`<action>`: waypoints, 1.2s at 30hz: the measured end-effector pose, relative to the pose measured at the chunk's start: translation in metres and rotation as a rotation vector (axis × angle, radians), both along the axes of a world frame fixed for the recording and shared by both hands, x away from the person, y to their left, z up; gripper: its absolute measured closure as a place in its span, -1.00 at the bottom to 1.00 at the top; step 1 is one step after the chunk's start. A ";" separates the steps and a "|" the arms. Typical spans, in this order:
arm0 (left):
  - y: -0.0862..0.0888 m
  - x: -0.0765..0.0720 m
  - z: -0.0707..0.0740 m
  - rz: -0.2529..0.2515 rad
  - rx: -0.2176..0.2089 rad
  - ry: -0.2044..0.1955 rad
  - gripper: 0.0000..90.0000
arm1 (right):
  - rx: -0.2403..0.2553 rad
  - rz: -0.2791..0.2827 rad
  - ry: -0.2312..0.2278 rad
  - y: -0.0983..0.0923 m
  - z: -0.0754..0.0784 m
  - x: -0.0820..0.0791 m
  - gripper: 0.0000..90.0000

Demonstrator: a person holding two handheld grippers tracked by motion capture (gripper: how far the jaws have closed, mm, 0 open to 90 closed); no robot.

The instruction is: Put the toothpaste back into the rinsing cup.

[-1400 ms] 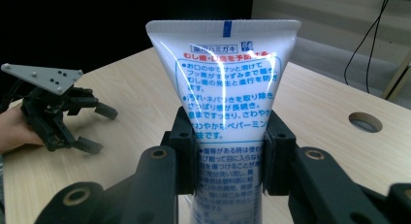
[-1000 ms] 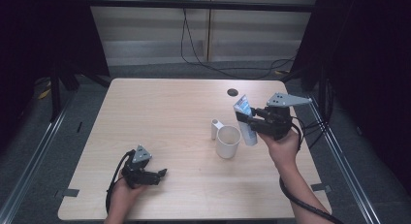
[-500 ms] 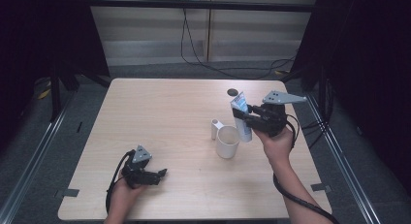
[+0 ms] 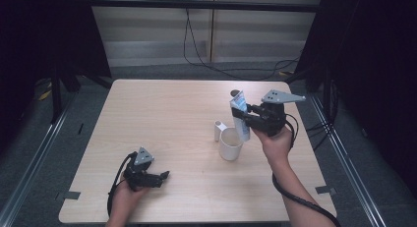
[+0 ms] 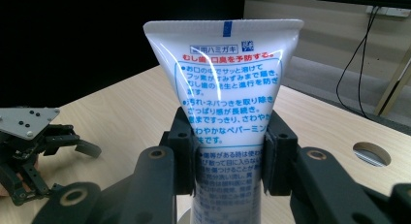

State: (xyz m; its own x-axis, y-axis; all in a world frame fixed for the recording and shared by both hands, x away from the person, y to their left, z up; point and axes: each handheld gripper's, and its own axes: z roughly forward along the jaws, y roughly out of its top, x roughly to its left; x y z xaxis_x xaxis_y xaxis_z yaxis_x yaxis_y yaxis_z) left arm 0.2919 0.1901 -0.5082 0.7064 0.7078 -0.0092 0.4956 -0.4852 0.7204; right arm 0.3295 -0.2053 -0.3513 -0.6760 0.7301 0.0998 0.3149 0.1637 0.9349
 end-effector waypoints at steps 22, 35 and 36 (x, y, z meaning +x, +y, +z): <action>0.000 0.000 0.000 -0.001 0.000 0.000 -0.67 | -0.002 0.005 0.004 0.011 -0.009 0.004 0.41; 0.000 0.000 0.000 -0.001 0.000 0.000 -0.67 | 0.000 0.004 0.008 0.011 -0.016 0.005 0.40; 0.000 0.000 0.000 0.000 -0.003 0.003 -0.67 | -0.001 0.002 0.008 0.010 -0.016 0.004 0.40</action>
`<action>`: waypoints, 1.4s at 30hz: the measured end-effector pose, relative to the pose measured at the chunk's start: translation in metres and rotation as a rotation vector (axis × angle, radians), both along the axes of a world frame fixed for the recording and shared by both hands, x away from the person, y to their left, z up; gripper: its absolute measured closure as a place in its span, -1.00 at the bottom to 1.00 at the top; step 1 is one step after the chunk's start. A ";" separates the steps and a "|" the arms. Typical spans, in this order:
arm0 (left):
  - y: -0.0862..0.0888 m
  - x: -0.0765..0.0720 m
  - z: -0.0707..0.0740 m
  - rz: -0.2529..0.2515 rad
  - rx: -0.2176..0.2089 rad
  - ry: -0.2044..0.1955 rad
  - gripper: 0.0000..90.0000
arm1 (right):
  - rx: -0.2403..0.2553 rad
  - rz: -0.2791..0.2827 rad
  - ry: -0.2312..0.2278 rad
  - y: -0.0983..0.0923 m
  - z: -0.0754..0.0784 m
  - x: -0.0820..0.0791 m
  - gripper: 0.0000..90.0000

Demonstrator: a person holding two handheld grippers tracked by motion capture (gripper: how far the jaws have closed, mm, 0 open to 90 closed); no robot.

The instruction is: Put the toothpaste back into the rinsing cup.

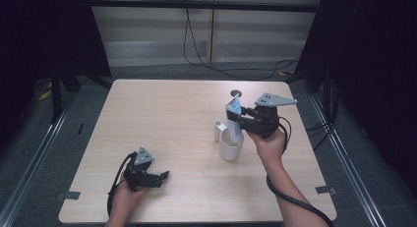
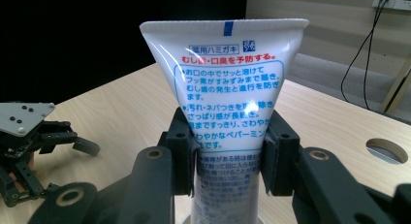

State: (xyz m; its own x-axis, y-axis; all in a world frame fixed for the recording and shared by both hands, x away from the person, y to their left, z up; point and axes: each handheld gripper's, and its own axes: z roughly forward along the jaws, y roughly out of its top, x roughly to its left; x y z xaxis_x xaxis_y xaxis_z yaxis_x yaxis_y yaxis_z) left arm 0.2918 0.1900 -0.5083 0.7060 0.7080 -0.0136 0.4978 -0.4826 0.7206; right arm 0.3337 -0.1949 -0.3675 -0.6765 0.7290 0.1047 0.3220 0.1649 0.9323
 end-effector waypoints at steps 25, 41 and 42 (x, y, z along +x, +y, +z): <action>0.000 0.000 0.000 0.001 0.002 -0.002 -0.67 | -0.011 -0.016 0.008 -0.004 -0.017 -0.005 0.35; 0.000 0.000 0.000 0.000 0.003 -0.003 -0.67 | -0.004 -0.018 0.018 -0.004 -0.028 -0.006 0.35; 0.000 0.000 0.000 0.001 0.002 -0.002 -0.67 | -0.005 -0.018 0.019 -0.004 -0.029 -0.006 0.35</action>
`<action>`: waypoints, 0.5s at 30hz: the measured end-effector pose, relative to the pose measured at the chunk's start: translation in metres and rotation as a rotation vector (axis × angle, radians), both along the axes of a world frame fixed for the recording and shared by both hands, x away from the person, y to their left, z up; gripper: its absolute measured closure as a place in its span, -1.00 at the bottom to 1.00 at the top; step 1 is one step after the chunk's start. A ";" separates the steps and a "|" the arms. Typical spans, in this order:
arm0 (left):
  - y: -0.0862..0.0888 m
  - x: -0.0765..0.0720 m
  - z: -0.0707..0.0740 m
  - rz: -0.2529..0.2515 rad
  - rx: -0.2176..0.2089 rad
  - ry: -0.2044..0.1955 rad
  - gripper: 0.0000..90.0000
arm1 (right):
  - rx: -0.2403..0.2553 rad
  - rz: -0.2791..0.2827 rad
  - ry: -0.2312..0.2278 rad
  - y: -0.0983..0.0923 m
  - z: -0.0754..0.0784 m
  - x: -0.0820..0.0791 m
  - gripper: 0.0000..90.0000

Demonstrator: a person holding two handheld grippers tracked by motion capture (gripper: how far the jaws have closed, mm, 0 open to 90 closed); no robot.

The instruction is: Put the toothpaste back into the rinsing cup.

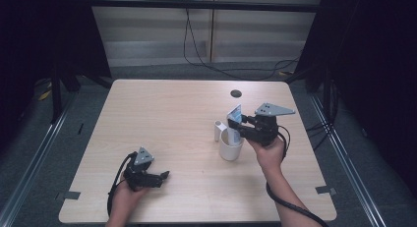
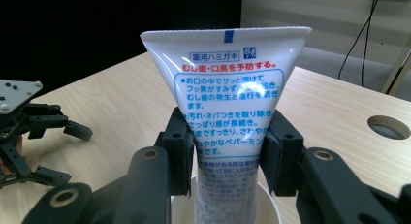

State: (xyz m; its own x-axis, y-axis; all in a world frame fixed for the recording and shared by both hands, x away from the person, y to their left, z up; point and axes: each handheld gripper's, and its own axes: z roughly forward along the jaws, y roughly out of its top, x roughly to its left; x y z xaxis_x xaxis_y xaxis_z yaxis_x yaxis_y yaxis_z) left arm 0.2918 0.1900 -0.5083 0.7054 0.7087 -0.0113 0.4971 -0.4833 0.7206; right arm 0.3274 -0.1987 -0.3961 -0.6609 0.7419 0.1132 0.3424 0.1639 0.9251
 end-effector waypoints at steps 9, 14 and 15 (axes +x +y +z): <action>0.000 0.000 0.000 -0.001 0.002 -0.001 -0.67 | 0.006 -0.003 0.007 0.000 -0.007 0.000 0.35; 0.000 0.000 0.000 -0.002 0.002 -0.001 -0.67 | 0.007 -0.009 0.012 0.000 -0.010 -0.001 0.34; 0.000 0.000 0.000 -0.001 0.001 -0.001 -0.67 | 0.004 -0.010 0.013 0.000 -0.010 -0.001 0.34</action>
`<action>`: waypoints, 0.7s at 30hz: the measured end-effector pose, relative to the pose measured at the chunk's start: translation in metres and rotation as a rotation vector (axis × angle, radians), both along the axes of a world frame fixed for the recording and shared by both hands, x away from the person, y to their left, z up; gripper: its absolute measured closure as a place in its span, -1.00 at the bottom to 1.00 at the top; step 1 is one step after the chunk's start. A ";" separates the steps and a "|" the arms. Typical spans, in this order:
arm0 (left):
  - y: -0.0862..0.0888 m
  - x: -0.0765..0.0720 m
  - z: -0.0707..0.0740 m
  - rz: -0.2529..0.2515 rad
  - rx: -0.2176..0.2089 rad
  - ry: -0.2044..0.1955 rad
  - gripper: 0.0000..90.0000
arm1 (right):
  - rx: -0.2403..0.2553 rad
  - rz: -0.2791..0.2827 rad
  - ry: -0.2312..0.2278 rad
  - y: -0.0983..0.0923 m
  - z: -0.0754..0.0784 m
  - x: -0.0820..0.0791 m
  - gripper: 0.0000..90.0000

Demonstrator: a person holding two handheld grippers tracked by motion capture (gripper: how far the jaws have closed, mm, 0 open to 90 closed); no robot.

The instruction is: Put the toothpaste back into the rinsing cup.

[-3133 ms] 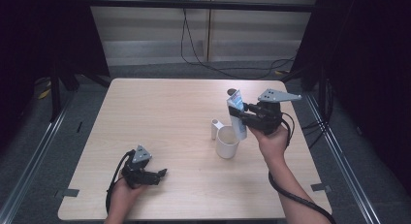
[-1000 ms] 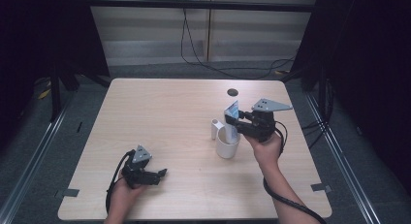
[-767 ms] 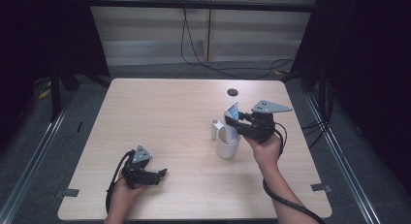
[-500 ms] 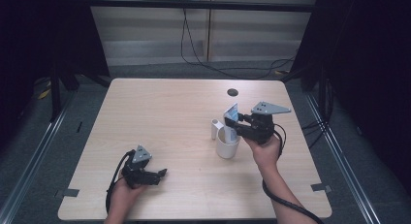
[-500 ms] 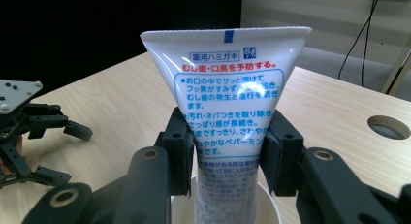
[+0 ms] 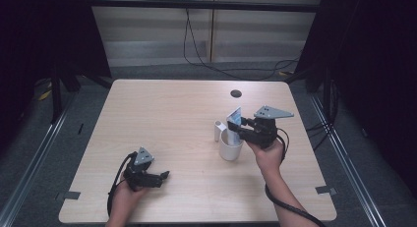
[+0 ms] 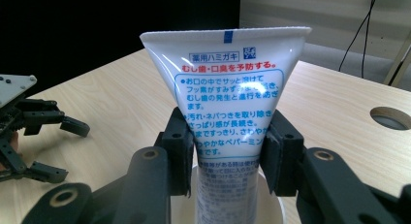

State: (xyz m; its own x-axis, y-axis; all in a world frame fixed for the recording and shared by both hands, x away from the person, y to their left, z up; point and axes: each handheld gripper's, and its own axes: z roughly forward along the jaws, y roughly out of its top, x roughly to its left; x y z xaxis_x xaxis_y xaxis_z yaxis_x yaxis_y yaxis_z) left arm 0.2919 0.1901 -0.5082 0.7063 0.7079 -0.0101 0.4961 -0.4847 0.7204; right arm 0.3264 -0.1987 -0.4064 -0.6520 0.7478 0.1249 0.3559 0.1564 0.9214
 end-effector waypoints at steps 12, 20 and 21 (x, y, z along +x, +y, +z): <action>0.000 0.000 0.000 0.000 0.001 0.000 -0.67 | -0.007 -0.005 0.007 0.000 -0.006 0.000 0.34; 0.000 0.000 0.000 0.001 -0.001 0.001 -0.67 | -0.012 -0.003 0.009 0.001 -0.007 0.000 0.33; 0.000 0.000 0.000 0.001 -0.001 0.001 -0.67 | -0.011 -0.003 0.010 0.001 -0.007 0.000 0.33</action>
